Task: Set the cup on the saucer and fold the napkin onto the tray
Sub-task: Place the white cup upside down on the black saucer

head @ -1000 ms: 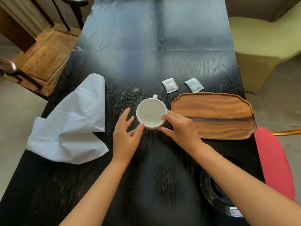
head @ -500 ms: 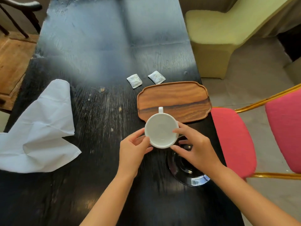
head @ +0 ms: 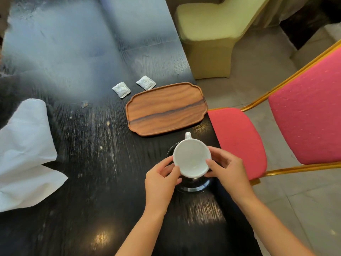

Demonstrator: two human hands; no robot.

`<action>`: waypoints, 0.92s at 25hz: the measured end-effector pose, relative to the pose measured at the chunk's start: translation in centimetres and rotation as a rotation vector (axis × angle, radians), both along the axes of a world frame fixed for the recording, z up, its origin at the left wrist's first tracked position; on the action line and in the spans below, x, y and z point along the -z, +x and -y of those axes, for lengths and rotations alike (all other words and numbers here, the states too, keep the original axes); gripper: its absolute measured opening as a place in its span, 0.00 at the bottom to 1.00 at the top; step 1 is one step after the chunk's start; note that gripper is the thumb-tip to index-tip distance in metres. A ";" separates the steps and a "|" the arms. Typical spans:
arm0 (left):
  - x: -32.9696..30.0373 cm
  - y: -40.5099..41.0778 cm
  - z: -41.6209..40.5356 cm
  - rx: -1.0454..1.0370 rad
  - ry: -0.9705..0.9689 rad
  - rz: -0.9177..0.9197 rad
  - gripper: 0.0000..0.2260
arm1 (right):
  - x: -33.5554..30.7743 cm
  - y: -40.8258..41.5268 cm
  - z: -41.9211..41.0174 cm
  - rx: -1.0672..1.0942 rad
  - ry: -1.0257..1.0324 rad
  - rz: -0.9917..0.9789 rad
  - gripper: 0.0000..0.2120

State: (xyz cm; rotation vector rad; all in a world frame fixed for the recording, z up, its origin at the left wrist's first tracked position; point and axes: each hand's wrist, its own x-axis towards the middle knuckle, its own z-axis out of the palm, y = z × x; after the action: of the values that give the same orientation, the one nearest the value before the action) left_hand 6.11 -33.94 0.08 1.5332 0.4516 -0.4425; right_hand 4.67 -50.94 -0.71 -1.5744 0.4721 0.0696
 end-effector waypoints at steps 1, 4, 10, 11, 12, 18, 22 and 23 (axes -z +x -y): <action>0.5 -0.3 0.2 0.006 0.010 -0.010 0.16 | 0.4 -0.3 0.2 0.002 -0.005 -0.016 0.17; 1.5 -1.1 0.7 -0.013 0.037 -0.033 0.17 | 1.5 -0.7 0.5 -0.023 -0.029 -0.049 0.16; 2.5 -2.0 0.9 -0.059 0.043 -0.041 0.17 | 2.8 -1.0 0.4 -0.055 -0.050 -0.071 0.17; 2.6 -2.1 0.9 -0.065 0.043 -0.041 0.15 | 2.9 -1.0 0.4 -0.065 -0.057 -0.069 0.17; 2.7 -2.2 1.0 -0.067 0.043 -0.043 0.14 | 2.9 -1.0 0.3 -0.076 -0.063 -0.065 0.17; 2.9 -2.5 0.7 -0.002 0.117 -0.024 0.14 | 3.2 -1.3 0.6 -0.101 -0.174 -0.052 0.16; 2.7 -2.4 0.4 0.054 0.240 0.082 0.18 | 3.1 -1.4 0.9 -0.098 -0.165 -0.085 0.16; 2.6 -2.4 0.5 0.058 0.221 0.085 0.17 | 2.9 -1.4 0.8 -0.099 -0.150 -0.084 0.16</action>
State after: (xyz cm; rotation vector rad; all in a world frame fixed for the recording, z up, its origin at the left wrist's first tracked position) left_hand 3.69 -34.39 -2.53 1.7757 0.4004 -0.3802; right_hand 3.30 -51.78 -3.62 -1.7467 0.4736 0.1804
